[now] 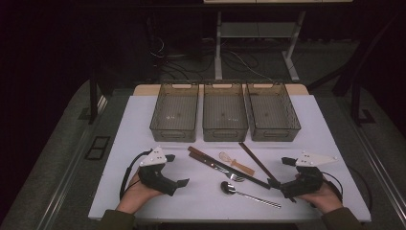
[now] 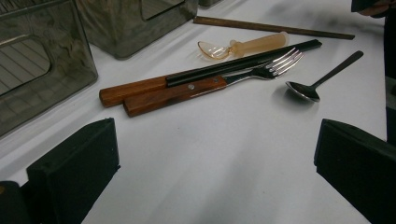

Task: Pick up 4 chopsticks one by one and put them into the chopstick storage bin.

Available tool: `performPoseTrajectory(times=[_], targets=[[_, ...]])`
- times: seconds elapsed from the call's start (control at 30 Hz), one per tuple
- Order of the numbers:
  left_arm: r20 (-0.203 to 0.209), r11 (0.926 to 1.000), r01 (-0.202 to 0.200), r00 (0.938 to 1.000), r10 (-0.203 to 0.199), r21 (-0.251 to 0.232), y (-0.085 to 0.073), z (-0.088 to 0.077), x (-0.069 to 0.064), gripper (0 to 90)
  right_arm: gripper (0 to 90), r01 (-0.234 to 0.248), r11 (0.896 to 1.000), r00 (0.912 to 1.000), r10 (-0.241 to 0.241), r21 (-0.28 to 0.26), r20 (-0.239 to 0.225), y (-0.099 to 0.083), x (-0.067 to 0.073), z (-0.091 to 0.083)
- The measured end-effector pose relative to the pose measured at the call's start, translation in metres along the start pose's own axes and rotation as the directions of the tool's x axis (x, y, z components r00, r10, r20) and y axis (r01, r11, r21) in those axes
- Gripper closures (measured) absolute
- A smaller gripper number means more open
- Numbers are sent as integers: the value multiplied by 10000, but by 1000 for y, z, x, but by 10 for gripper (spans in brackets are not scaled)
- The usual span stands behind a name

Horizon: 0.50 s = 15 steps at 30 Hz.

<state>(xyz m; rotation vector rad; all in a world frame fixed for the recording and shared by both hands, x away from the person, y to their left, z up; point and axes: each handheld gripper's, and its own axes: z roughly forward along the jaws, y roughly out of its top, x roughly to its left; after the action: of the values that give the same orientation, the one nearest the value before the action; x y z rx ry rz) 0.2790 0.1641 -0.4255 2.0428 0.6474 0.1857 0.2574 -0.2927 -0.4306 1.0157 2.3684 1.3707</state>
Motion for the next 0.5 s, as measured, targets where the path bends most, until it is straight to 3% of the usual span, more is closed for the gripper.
performPoseTrajectory(times=[0.5], targets=[[12,10000,70,10000,-70,13,-1,-1,-1,0,7,44,9999,9999,-46,-146,-150,2,-1,-1]])
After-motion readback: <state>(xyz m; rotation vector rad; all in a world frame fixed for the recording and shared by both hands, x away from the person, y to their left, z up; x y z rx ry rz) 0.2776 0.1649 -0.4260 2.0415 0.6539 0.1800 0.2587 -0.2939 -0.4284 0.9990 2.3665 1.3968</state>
